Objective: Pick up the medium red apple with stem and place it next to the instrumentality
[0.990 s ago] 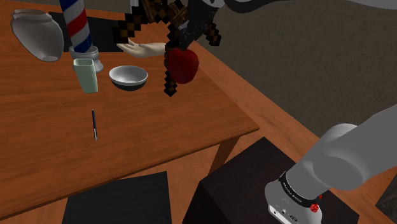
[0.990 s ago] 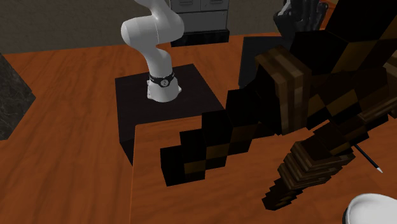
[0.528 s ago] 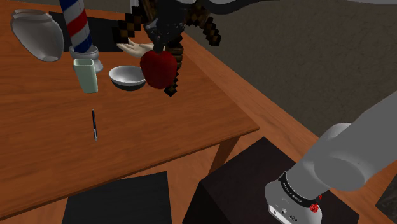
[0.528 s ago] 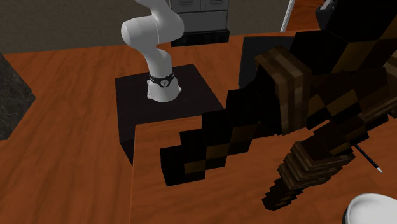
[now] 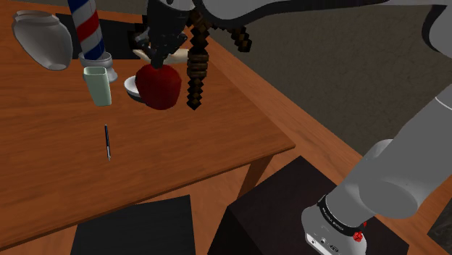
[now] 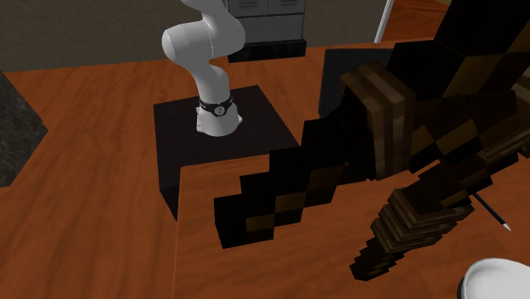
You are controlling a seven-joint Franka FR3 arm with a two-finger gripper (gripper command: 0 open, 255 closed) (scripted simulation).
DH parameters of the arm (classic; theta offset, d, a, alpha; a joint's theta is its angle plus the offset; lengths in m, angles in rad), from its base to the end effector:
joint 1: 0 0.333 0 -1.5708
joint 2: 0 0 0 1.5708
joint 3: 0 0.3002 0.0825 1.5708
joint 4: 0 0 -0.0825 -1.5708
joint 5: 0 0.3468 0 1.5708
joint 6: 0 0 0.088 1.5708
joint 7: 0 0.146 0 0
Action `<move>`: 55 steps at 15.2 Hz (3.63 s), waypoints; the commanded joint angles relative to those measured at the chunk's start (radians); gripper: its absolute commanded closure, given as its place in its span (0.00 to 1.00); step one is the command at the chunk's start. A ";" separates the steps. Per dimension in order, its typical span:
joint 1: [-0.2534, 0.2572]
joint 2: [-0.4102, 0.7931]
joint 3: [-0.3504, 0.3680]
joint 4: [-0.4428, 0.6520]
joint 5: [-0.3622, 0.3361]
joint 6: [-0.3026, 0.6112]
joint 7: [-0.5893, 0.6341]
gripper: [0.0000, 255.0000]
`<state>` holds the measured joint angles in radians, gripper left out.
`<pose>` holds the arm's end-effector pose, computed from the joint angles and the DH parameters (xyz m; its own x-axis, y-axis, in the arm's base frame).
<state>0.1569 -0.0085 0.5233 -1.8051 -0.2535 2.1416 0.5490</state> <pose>0.4540 0.3441 0.5308 0.8886 0.2200 0.4024 0.2208 -0.9743 0.0451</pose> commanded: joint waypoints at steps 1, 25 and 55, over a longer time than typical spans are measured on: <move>0.000 -0.001 0.000 -0.028 -0.004 0.027 0.008 1.00; 0.002 0.089 -0.009 -0.252 -0.147 0.310 0.152 1.00; 0.004 0.023 0.000 -0.305 -0.104 0.309 0.141 0.00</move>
<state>0.1608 0.0146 0.5236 -2.1100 -0.3577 2.4504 0.6904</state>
